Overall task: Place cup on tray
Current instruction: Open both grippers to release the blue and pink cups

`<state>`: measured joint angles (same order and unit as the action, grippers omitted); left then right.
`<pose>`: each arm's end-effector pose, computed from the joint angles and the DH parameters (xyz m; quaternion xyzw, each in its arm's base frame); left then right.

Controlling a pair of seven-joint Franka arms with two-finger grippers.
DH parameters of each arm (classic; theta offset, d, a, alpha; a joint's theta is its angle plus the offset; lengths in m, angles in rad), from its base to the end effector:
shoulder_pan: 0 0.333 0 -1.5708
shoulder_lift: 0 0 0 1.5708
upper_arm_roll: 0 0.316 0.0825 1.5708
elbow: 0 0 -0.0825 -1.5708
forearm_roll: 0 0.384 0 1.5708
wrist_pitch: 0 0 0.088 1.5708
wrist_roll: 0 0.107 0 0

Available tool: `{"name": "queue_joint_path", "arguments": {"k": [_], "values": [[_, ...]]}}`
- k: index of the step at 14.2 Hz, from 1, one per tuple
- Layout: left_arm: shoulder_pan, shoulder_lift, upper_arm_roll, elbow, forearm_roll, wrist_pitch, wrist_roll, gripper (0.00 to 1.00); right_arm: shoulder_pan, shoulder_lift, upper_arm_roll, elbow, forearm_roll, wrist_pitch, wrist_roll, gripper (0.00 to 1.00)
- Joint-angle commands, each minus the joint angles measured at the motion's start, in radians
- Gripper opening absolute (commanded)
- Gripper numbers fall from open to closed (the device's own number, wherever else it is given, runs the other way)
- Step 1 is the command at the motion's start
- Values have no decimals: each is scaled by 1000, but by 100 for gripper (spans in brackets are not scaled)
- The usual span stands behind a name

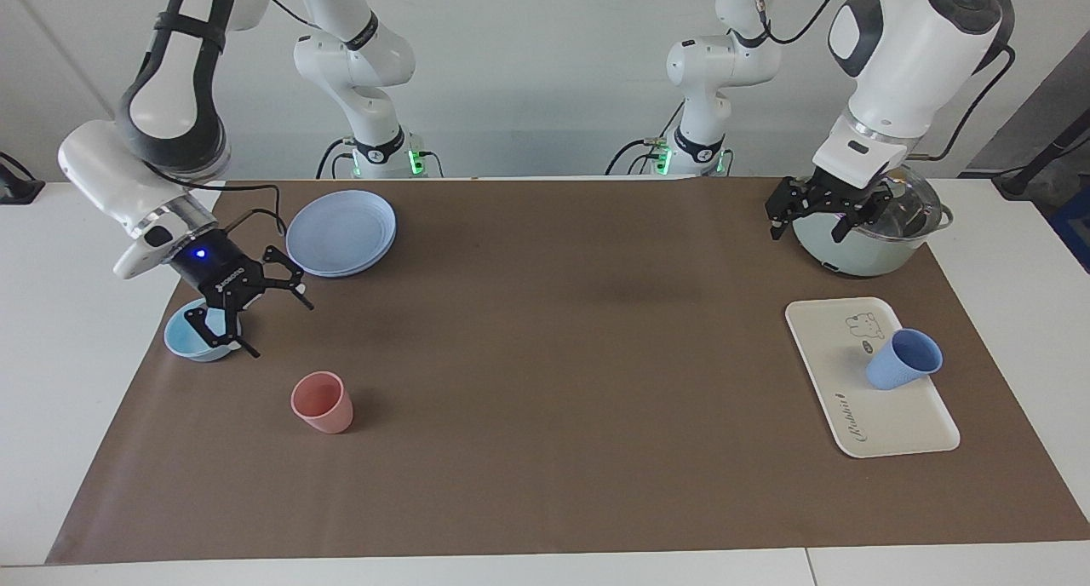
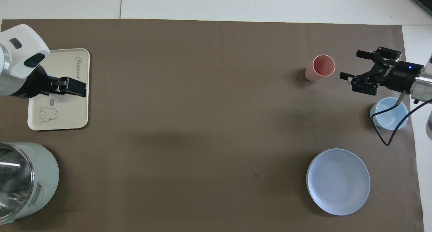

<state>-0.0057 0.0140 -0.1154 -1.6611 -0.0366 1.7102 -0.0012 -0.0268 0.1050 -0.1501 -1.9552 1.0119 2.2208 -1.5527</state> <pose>0.5646 -0.0717 0.5862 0.9980 -0.0577 0.0164 0.0200 0.5995 -0.0773 0.4529 -0.8413 -0.3546 -0.3526 0.2052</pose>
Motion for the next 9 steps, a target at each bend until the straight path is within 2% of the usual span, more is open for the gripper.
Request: {"name": "queue_joint_path", "arguments": {"k": [1, 4, 6, 7, 9], "values": [[-36, -42, 40, -48, -20, 14, 16, 100, 34, -77, 9, 6, -303, 14, 269, 100], [-37, -39, 40, -31, -10, -7, 12, 100, 65, -134, 9, 21, -555, -45, 668, 100], [-28, -39, 42, 6, 1, -58, 7, 100, 65, -131, 15, 148, -787, -224, 924, 100], [-24, -40, 40, 27, 41, -84, 10, 100, 65, -125, 36, 194, -846, -281, 1038, 100], [-19, -43, 37, 46, 76, -122, 10, 100, 64, -133, 37, 208, -866, -305, 1204, 100]]}}
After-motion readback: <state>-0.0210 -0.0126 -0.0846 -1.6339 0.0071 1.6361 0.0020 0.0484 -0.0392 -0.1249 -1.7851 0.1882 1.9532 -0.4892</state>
